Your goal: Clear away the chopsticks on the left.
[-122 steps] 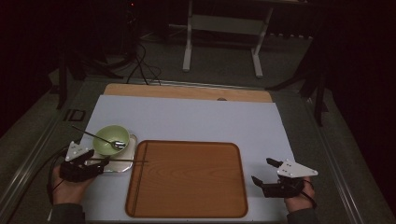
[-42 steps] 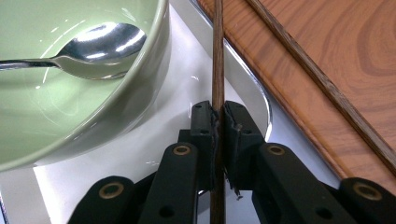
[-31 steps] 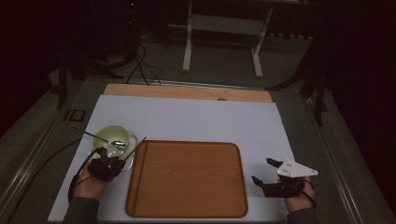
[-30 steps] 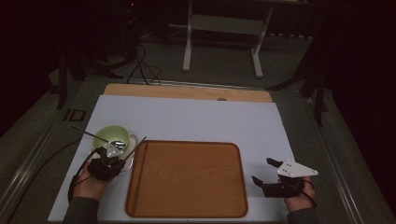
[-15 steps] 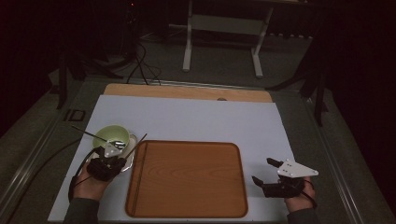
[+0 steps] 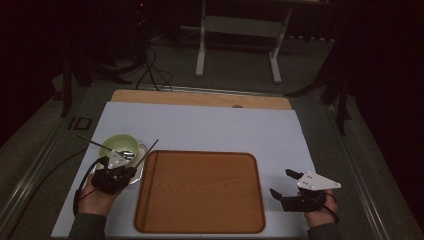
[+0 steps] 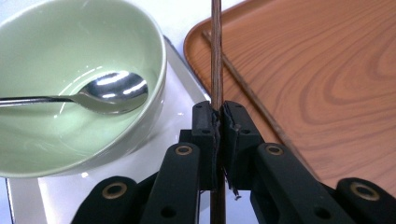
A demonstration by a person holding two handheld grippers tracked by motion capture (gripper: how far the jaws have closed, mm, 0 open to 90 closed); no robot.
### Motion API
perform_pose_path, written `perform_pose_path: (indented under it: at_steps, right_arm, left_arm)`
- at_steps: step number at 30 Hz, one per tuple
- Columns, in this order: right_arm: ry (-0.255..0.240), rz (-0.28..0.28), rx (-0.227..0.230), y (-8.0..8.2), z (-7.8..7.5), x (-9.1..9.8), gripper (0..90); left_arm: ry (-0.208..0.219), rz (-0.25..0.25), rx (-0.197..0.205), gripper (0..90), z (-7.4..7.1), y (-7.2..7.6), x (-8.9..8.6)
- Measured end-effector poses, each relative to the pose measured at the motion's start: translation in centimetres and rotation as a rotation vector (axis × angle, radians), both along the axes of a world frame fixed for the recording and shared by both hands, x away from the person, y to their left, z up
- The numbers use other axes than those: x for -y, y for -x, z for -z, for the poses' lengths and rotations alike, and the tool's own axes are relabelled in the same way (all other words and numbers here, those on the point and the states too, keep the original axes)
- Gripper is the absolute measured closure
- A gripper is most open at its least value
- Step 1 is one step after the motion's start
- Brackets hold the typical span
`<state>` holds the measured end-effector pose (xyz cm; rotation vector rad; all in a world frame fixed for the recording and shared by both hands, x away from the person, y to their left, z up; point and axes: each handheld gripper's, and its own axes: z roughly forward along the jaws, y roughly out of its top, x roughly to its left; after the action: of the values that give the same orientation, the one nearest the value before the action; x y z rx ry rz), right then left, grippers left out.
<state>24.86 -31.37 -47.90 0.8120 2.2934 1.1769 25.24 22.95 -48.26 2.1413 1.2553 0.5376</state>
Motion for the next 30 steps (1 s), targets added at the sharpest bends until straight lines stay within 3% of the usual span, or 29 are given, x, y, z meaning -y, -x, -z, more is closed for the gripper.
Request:
perform_pose_path:
  at_steps: [21,30]
  right_arm:
    - [-0.001,0.001,0.001,0.0,0.0,0.0,14.4]
    - [-0.001,0.0,0.002,0.0,0.0,0.0,14.4]
  left_arm:
    - [0.124,0.015,0.076,84.7,-1.5,1.0,0.6]
    - [0.16,0.032,0.083,84.7,-1.7,1.2,1.4]
